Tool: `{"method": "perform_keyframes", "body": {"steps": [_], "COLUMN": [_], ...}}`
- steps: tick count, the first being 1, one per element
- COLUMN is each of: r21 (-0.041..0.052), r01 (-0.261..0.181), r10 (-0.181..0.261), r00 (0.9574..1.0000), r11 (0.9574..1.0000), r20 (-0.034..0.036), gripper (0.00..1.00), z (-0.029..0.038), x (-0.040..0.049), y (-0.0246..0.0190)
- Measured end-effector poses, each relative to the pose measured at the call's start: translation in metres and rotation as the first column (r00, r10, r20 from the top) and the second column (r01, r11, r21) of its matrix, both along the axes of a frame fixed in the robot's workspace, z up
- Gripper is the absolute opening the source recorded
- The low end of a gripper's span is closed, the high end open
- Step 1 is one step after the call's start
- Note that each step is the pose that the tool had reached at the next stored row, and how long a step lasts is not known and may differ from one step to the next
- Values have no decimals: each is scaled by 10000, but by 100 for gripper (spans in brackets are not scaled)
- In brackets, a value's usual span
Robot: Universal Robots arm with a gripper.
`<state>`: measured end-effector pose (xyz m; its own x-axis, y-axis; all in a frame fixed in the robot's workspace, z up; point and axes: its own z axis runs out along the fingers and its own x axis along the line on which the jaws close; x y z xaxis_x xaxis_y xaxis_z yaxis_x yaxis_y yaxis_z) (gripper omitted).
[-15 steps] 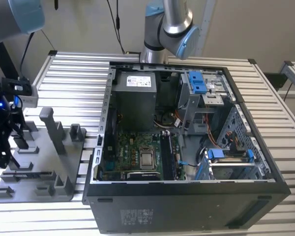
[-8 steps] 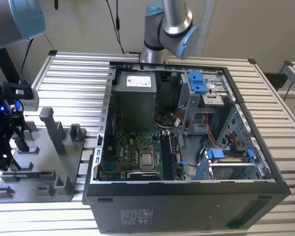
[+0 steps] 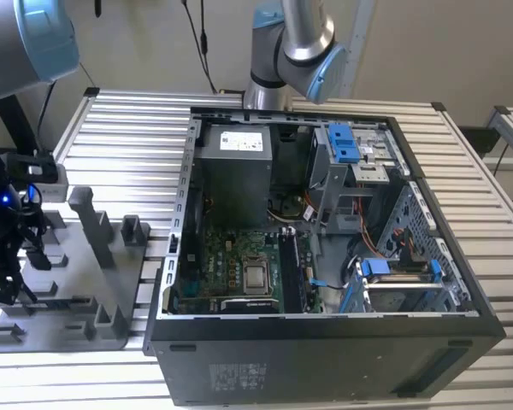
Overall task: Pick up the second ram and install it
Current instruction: 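Pick up the second ram and move it above second insertion slot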
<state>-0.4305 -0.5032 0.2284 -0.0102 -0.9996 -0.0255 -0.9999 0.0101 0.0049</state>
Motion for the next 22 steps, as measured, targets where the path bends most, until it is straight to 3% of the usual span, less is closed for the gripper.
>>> {"method": "perform_keyframes", "body": {"steps": [22], "r21": [-23], "r01": [-78], "r10": [78], "r00": [10000], "r11": [10000], "r20": [8], "gripper": [54], "z": [-269], "x": [-10], "y": [-54]}}
